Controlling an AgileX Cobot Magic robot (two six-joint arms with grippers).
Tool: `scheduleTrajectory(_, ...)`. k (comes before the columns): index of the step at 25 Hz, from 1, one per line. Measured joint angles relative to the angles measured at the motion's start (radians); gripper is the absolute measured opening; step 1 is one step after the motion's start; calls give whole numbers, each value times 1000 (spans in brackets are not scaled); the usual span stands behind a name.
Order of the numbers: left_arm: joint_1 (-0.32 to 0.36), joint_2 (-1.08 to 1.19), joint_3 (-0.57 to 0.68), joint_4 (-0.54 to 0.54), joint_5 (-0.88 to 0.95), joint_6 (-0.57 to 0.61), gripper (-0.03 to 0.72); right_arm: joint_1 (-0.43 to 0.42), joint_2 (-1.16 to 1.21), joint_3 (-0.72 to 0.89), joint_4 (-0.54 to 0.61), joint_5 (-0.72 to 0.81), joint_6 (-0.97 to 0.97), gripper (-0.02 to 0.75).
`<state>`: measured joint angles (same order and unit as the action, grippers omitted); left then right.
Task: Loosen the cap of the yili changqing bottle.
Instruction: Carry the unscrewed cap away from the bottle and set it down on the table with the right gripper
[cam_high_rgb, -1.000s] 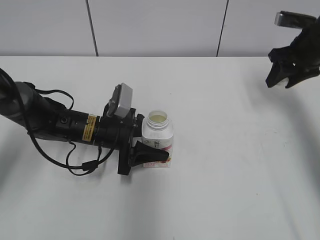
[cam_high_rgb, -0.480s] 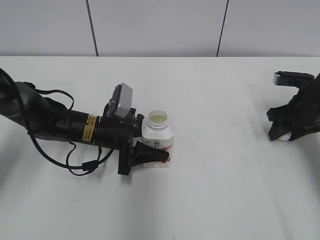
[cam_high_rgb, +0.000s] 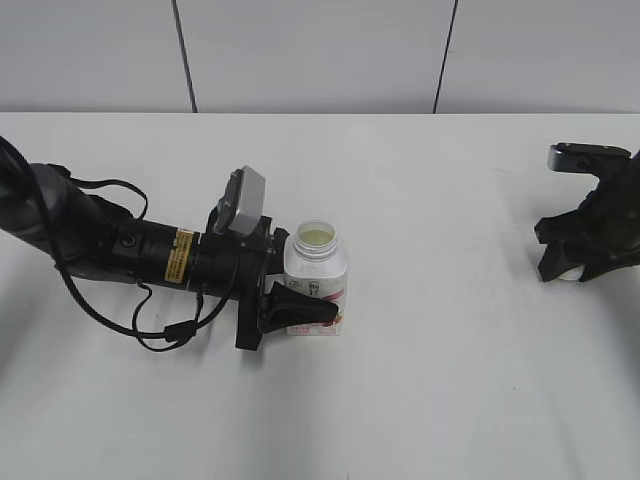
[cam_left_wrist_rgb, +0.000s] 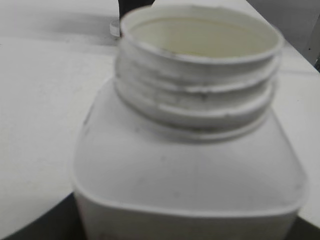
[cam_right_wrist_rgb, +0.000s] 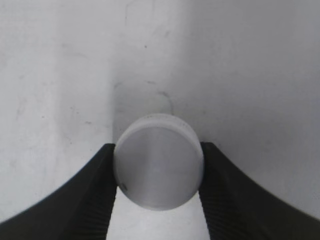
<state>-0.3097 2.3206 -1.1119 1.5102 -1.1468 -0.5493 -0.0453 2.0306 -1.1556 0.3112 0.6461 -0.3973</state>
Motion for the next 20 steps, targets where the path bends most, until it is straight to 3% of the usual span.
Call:
scheduleTrajectory(3, 0, 0, 0, 0, 0, 0, 420, 0, -1, 0, -1, -1, 9, 435)
scheduleTrajectory(8, 0, 0, 0, 0, 0, 0, 420, 0, -13, 0, -2, 0, 13, 599)
scheduleTrajectory(16, 0, 0, 0, -2, -4, 0, 421, 0, -155, -39, 39, 17, 17, 547)
scheduleTrajectory(20, 0, 0, 0, -21, -45, 0, 473, 0, -233, -46, 48, 23, 17, 545)
